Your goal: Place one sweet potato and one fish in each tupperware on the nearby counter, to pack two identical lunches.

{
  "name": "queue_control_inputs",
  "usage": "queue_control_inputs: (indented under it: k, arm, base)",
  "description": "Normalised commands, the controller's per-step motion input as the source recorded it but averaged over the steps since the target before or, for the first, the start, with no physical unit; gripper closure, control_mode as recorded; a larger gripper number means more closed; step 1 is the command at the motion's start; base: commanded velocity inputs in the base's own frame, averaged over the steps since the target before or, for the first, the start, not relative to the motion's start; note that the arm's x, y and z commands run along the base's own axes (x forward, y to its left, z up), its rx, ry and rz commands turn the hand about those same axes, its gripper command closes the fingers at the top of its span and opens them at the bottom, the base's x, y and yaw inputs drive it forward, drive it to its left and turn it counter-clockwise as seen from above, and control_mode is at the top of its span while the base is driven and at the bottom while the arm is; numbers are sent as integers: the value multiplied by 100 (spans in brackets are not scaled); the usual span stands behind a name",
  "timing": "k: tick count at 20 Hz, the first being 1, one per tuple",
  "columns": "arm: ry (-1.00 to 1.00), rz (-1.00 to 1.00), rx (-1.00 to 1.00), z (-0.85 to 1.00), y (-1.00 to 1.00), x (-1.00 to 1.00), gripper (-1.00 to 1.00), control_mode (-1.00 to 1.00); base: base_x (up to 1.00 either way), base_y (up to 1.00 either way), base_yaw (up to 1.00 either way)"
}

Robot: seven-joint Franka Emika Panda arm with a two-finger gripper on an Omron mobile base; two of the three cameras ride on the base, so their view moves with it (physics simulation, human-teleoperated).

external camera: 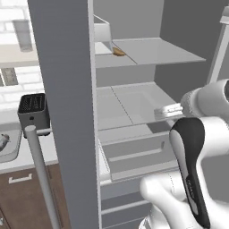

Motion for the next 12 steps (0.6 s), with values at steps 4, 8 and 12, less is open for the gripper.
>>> queue_control_inputs:
  k: [4, 8, 12]
  arm:
    - [-6, 2, 0, 71, 0, 27, -100, -100]
    - [-1, 5, 0, 52, 9, 24, -100, -100]
    - [0, 9, 0, 47, 15, 44, -100, -100]
  base:
    - [0, 0, 0]
    - [0, 0, 0]
    - [0, 0, 0]
